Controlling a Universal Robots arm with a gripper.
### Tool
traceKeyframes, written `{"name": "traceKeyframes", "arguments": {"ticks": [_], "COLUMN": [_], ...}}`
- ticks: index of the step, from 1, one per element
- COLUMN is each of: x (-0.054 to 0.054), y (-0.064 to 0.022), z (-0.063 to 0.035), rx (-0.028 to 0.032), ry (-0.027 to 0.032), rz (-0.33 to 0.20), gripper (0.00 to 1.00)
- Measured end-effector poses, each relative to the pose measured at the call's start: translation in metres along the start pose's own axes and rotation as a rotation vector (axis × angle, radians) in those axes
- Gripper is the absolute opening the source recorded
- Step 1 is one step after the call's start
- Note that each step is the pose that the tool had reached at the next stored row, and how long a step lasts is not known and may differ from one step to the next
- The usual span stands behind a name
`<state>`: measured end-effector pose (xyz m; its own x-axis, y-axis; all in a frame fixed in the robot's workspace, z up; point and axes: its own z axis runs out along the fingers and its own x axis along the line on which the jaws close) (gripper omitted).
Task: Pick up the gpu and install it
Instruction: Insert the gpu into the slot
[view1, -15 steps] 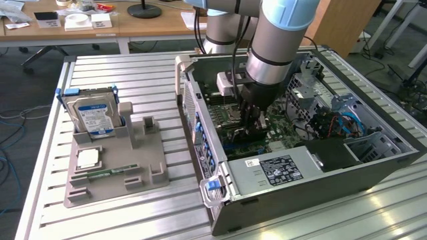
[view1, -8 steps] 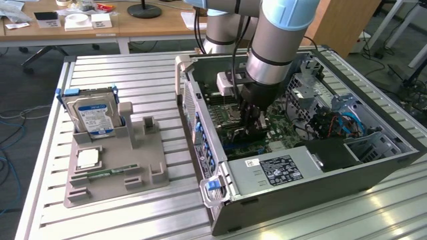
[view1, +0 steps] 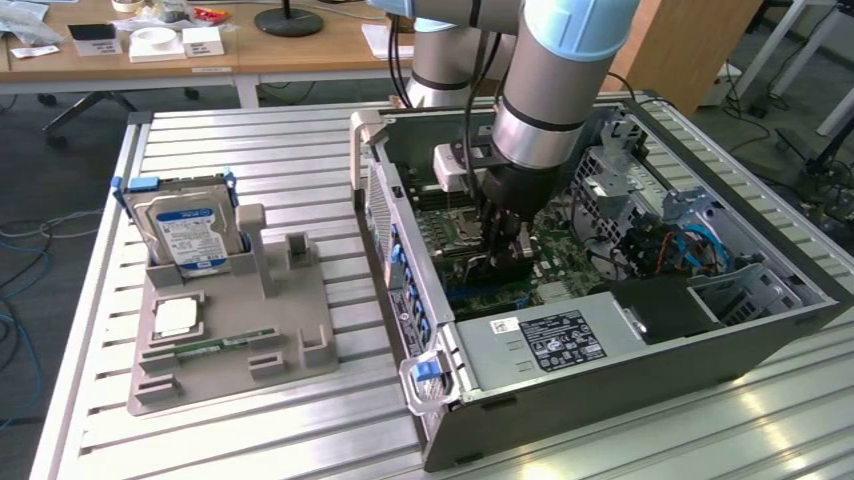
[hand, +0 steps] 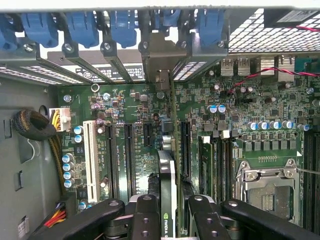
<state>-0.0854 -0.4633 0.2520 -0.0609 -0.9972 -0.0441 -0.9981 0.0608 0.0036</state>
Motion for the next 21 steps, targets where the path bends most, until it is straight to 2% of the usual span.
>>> {"name": "traceKeyframes", "arguments": {"ticks": [21], "x": [0.0003], "y": [0.0017], "z": [0.0035], "rx": [-0.0001], "ry": [0.0004], "rz": [0.000], "gripper": [0.27]}}
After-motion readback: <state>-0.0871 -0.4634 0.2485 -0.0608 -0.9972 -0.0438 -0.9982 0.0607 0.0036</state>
